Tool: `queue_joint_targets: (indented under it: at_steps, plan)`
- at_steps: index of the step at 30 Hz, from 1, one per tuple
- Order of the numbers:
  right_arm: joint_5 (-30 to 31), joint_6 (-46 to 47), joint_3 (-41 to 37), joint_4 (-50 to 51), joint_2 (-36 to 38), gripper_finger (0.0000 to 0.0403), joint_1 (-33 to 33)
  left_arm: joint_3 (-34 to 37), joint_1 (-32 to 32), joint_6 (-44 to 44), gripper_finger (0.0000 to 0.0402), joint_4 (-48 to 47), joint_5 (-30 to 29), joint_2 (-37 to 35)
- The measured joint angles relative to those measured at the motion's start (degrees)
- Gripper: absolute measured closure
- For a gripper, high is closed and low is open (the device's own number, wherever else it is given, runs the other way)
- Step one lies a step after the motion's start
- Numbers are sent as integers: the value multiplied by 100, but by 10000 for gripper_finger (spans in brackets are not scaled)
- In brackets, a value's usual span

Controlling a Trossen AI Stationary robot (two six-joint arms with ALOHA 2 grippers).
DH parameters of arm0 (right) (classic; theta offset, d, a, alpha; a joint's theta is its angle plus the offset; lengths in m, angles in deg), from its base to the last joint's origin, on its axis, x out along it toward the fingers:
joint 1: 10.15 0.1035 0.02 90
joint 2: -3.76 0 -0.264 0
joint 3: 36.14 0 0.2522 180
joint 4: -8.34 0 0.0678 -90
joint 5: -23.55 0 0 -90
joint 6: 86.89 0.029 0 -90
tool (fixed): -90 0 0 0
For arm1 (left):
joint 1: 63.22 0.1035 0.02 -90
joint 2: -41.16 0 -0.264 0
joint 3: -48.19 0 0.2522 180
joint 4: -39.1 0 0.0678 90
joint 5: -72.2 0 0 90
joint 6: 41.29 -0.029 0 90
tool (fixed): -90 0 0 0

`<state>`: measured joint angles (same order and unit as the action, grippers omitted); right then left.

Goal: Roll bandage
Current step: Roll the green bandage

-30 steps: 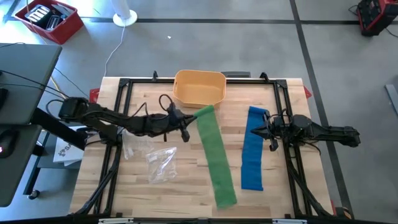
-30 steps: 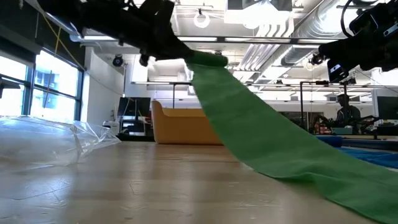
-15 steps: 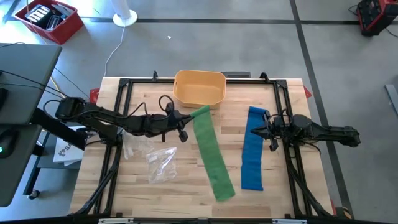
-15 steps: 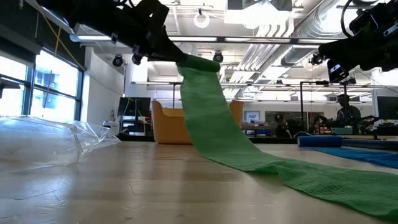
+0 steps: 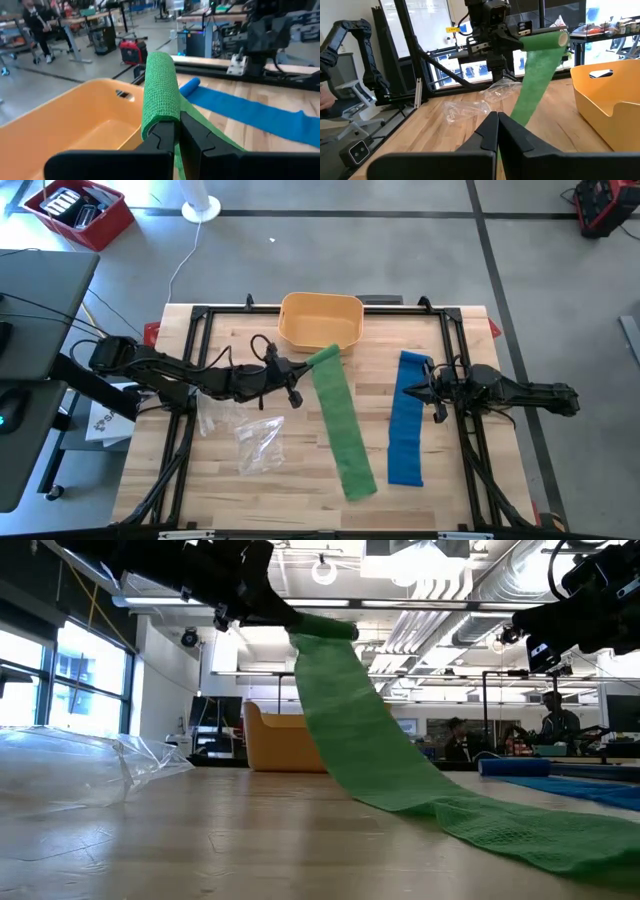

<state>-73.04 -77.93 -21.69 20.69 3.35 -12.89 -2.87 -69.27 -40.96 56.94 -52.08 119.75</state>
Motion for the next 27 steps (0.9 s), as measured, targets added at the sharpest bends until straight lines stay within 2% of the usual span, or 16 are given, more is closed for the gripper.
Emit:
queue_joint_targets:
  at_steps: [5,14,17,19,24,27]
  plan:
    - [-2,0,-2,1,0,403,-1,278,-38,1,398,716,48,0]
    - [1,-18,-1,0,0,403,-1,470,-17,-3,396,891,58,-1]
    - [299,27,-2,-38,0,403,-2,470,-17,-6,395,910,59,0]
    - [535,376,-2,-131,0,403,-2,470,-17,26,395,900,61,0]
    - [850,2550,-2,-1265,3,403,-16,470,-17,-47,395,869,61,0]
    - [964,2915,-2,-1866,3,403,-57,470,3,-26,395,875,64,-12]
